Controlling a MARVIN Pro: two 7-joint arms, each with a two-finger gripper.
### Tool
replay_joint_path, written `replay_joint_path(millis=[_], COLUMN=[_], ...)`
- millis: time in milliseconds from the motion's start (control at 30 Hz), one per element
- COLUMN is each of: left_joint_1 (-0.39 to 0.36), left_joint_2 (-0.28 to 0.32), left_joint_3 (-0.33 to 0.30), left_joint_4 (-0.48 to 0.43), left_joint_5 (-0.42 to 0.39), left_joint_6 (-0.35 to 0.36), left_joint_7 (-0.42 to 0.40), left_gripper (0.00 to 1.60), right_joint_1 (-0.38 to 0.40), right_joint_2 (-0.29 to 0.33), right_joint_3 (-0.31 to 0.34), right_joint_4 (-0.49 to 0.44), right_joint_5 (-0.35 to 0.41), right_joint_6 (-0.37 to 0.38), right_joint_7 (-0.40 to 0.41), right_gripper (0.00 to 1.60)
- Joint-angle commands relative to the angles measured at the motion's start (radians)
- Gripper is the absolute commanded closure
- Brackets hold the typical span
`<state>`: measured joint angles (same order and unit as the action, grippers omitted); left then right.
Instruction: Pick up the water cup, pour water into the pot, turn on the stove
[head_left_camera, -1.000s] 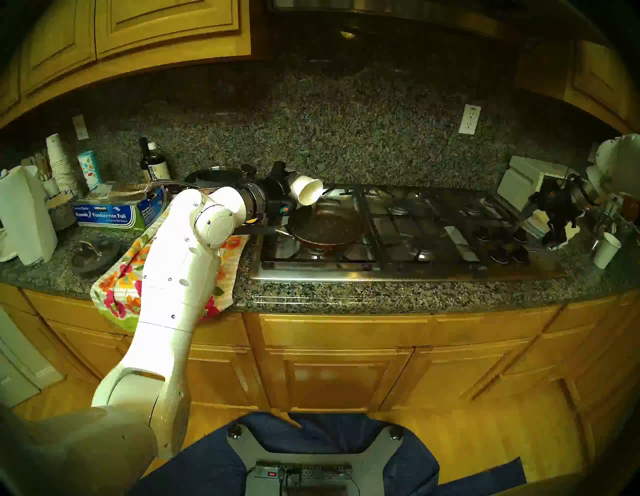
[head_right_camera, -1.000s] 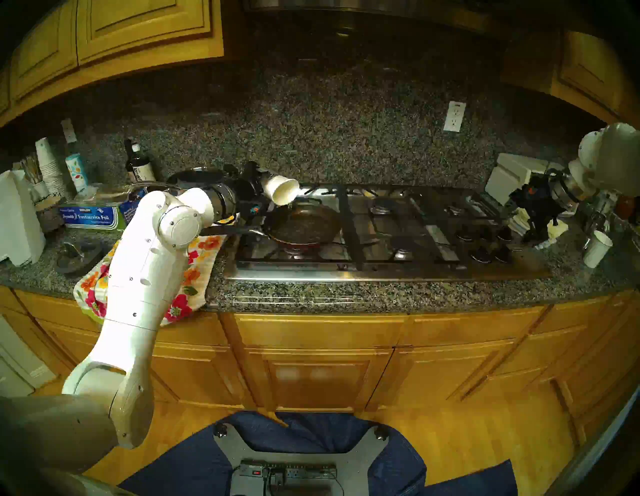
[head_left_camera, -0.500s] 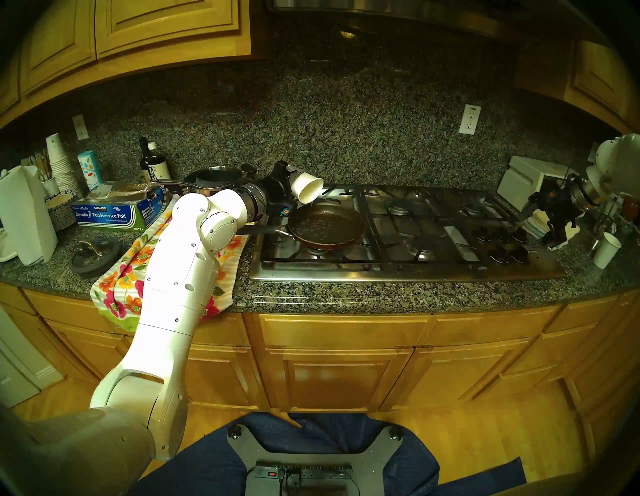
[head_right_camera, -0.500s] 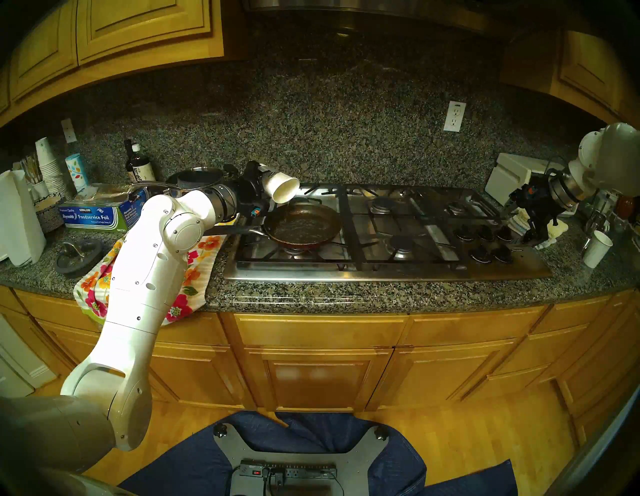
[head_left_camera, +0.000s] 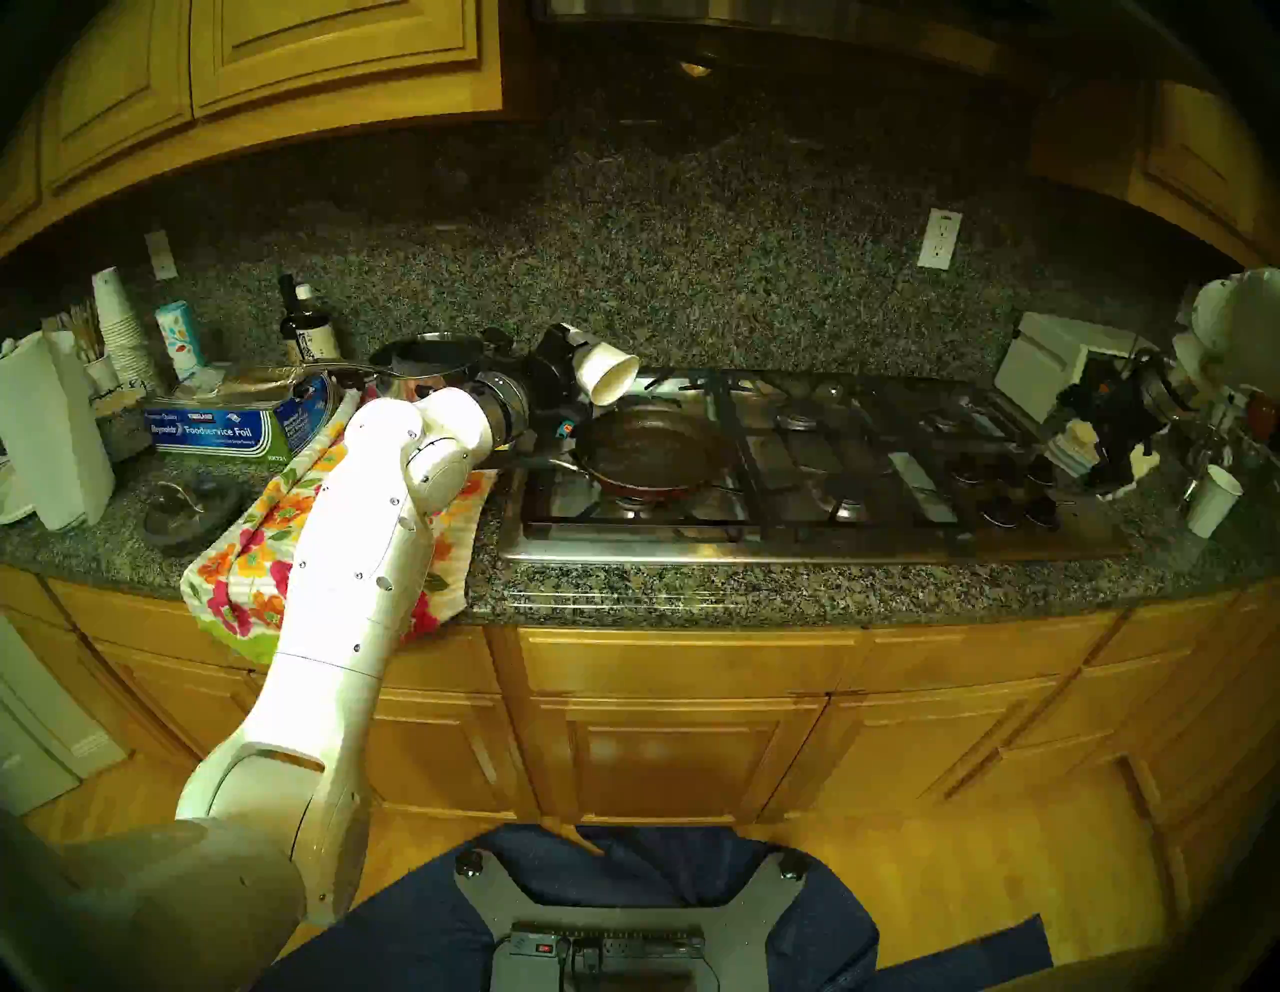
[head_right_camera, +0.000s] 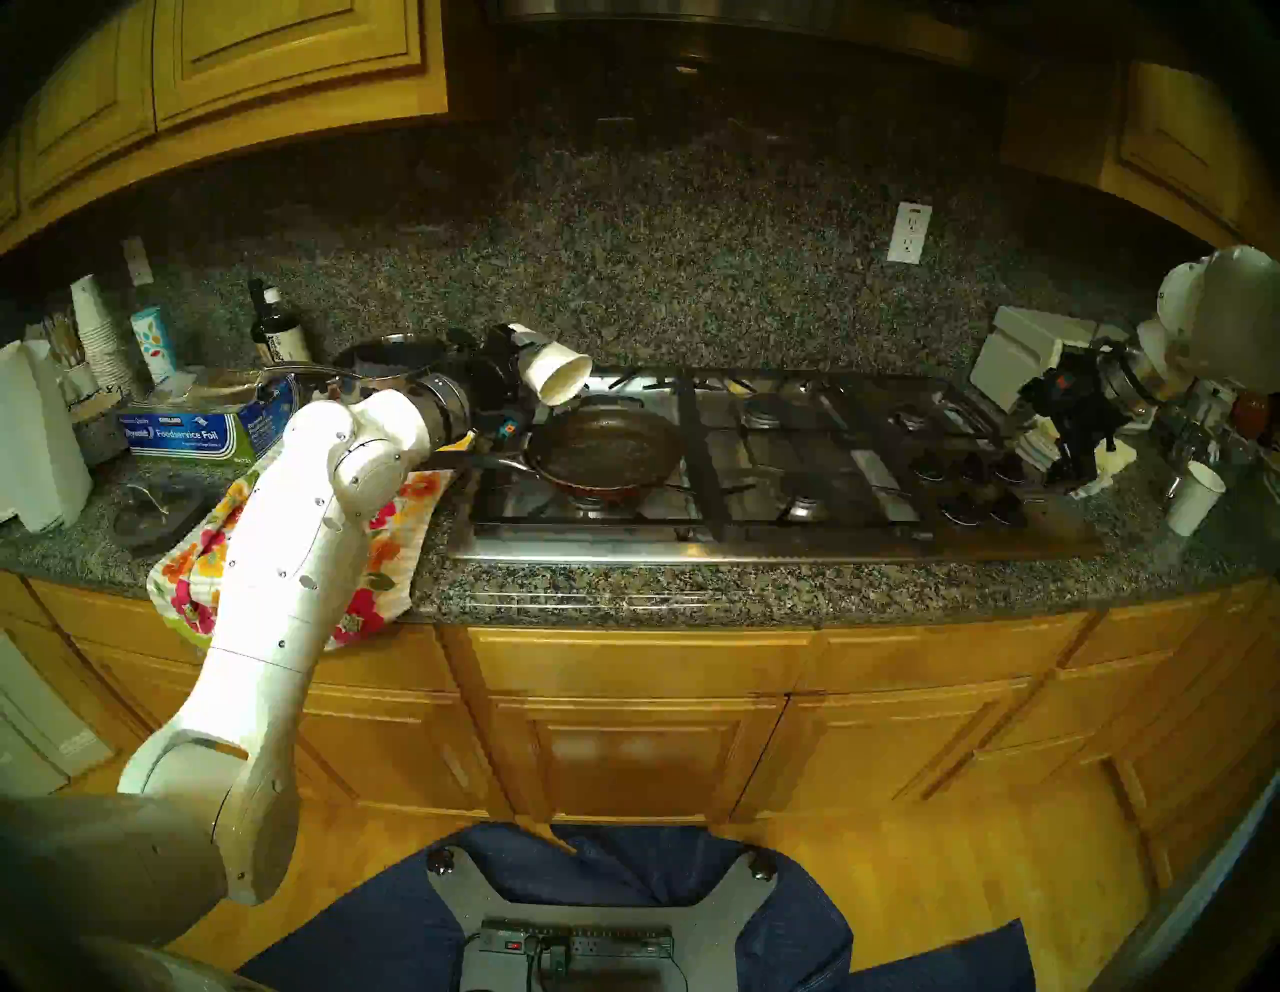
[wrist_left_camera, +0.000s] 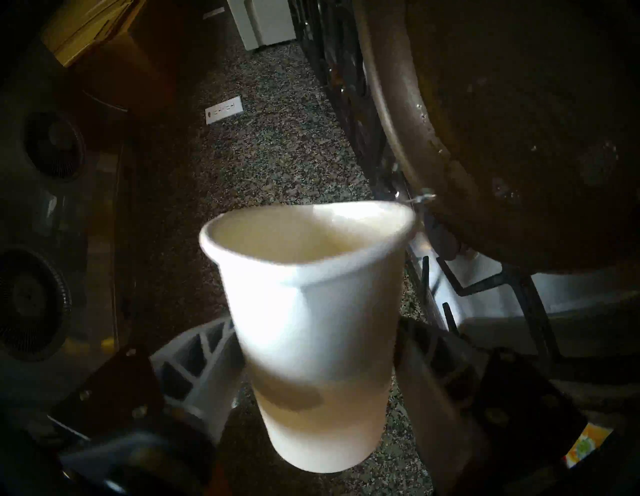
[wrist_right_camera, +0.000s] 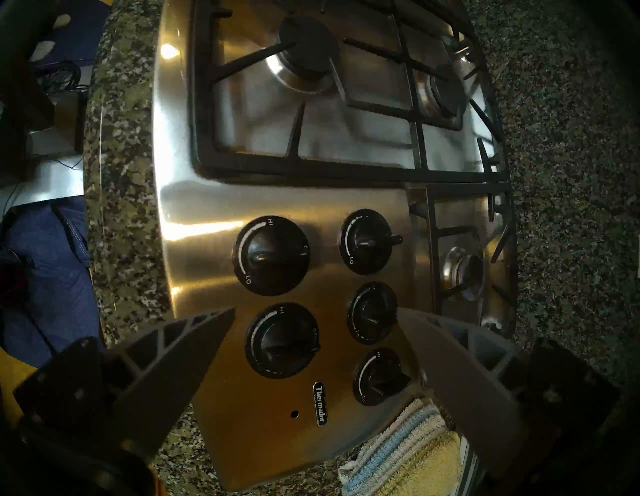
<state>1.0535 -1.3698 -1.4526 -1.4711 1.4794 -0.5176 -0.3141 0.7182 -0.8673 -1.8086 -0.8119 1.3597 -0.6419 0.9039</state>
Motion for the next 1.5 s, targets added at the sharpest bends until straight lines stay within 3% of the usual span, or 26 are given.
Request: replay_joint_path(millis=[0,300,433,700,800,867,1200,1467], left_joint_1=[-0.028,-0.056,-0.063,-0.049,-0.044,-0.046,-0.028,-0.013], left_joint_2=[-0.045,-0.121,-0.136,-0.163,-0.168,-0.172,-0.176,-0.192], left_joint_3=[-0.041,-0.152,-0.183,-0.265,-0.286,-0.321,-0.480,-0.620], left_joint_4=[-0.038,-0.057,-0.069,-0.147,-0.165,-0.191,-0.246,-0.229], left_joint_5=[-0.065,-0.208,-0.249,-0.360,-0.385,-0.420,-0.570,-0.731], left_joint_6=[0.020,0.117,0.146,0.230,0.248,0.277,0.340,0.375], left_joint_7=[-0.034,-0.218,-0.269,-0.455,-0.490,-0.543,-0.661,-0.745], left_gripper=[0.60,0.61,0.54,0.58,0.58,0.58,0.51,0.46], right_joint_1=[0.028,0.026,0.026,0.026,0.027,0.027,0.027,0.027], right_joint_2=[-0.006,-0.006,-0.006,-0.006,-0.006,-0.006,-0.006,-0.006], right_joint_3=[-0.001,-0.001,-0.001,-0.001,-0.001,-0.001,-0.001,-0.001], right_joint_4=[0.021,0.020,0.020,0.020,0.021,0.021,0.021,0.021], right_joint_5=[-0.001,0.000,0.000,0.000,0.000,0.000,0.000,0.000], right_joint_6=[-0.002,-0.001,-0.001,-0.002,-0.002,-0.002,-0.002,-0.002], right_joint_7=[-0.002,-0.002,-0.002,-0.002,-0.002,-0.002,-0.002,-0.002], right_gripper=[0.00,0.00,0.00,0.00,0.00,0.00,0.00,0.00])
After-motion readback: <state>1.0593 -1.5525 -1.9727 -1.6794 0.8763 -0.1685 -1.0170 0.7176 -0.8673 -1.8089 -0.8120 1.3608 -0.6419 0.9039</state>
